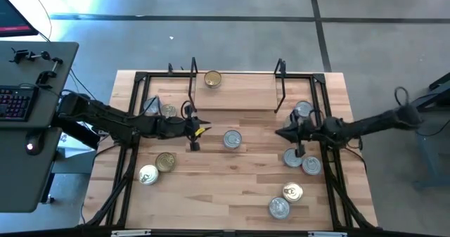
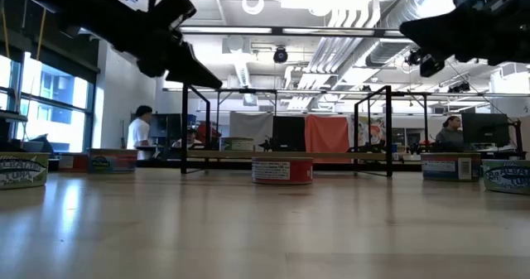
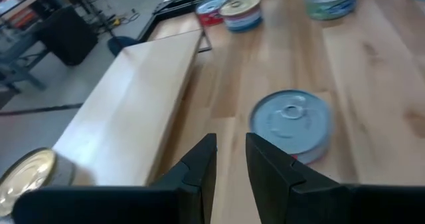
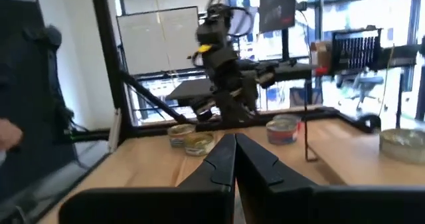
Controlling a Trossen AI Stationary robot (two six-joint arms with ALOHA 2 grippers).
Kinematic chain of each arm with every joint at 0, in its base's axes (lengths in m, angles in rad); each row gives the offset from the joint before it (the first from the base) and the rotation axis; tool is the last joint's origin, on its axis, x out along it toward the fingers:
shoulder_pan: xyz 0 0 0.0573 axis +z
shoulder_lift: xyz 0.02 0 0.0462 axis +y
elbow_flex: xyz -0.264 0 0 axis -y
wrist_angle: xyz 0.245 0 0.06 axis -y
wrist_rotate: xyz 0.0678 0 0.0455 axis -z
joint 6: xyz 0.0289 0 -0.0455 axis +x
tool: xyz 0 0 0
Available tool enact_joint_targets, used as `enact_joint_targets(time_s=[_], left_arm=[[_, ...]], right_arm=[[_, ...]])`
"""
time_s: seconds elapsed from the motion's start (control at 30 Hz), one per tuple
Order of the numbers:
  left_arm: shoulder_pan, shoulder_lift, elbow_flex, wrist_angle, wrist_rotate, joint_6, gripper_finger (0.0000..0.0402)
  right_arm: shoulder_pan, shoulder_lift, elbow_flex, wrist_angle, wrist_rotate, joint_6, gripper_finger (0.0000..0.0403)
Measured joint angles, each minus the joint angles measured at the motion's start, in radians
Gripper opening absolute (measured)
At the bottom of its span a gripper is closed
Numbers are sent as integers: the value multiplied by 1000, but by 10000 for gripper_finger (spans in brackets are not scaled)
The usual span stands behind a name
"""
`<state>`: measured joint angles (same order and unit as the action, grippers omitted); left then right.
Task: Stack canned seafood by type on shelf
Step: Put the red tuna can on the shelf
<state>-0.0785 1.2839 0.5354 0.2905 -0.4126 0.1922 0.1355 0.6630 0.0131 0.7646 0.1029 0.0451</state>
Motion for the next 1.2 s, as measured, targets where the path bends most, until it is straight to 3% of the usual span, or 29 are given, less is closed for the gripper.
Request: enact_joint_targets(time_s=[0.2,0.37,0.5,0.67,0.83,1.07,1.2], left_arm=[[44,0,0,2,0,-6,72],[41,0,0,5,2,-15,72],[22,0,0,-11,57,-32,72],[-13,25,1,-29,424,-58,72],[-58,164,1,8,562,-86,71],[-49,412,1,296,547,-69,71],[0,490,16,360,478,-46,71]], right_arm=[[14,417,143,94,2,-25,26],[-14,674,312,19,1,-30,92],[-53,773,494,-341,1,-135,156],[-121,875,724,-842,1,-184,207],[-171,1015,839,-942,-2,-234,216],[-208,1154,971,-975,-14,-204,196],[-184,1172,1031,-985,-112,-205,182]])
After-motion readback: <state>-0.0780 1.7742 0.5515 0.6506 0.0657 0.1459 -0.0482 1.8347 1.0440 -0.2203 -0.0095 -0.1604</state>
